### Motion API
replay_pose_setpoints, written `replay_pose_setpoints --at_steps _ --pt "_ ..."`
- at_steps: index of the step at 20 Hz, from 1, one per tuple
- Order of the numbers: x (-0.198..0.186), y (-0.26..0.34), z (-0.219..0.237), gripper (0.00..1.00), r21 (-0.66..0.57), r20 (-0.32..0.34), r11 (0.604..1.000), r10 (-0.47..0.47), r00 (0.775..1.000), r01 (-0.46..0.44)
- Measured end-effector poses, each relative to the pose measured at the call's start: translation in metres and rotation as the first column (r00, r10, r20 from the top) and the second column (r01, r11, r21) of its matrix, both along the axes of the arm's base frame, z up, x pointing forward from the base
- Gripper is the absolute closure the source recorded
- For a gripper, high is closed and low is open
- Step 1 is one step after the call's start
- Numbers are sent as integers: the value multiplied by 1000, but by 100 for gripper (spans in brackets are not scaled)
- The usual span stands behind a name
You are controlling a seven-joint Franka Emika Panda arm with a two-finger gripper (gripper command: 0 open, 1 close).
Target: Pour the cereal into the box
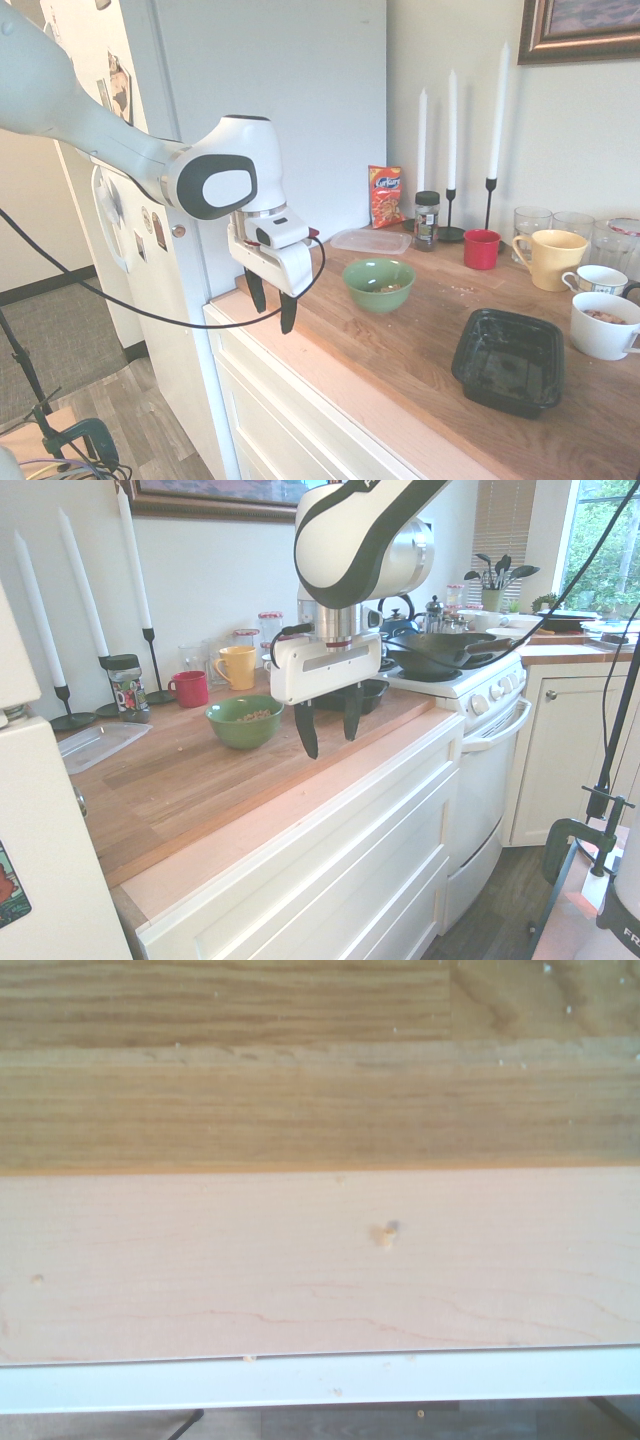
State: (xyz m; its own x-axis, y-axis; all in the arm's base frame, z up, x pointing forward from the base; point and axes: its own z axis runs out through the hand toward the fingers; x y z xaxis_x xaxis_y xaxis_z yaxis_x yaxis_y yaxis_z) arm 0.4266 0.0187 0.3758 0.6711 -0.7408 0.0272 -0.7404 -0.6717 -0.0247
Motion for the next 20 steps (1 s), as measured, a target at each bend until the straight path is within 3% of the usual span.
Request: replay_pose_setpoints --at_steps 3,6,20 --pt "1 -1 1 0 0 10 1000 3 1000 -3" --pt "16 1 11 0 -12 59 1000 17 998 -17" --pt "176 62 8 0 -179 169 980 122 978 -91"
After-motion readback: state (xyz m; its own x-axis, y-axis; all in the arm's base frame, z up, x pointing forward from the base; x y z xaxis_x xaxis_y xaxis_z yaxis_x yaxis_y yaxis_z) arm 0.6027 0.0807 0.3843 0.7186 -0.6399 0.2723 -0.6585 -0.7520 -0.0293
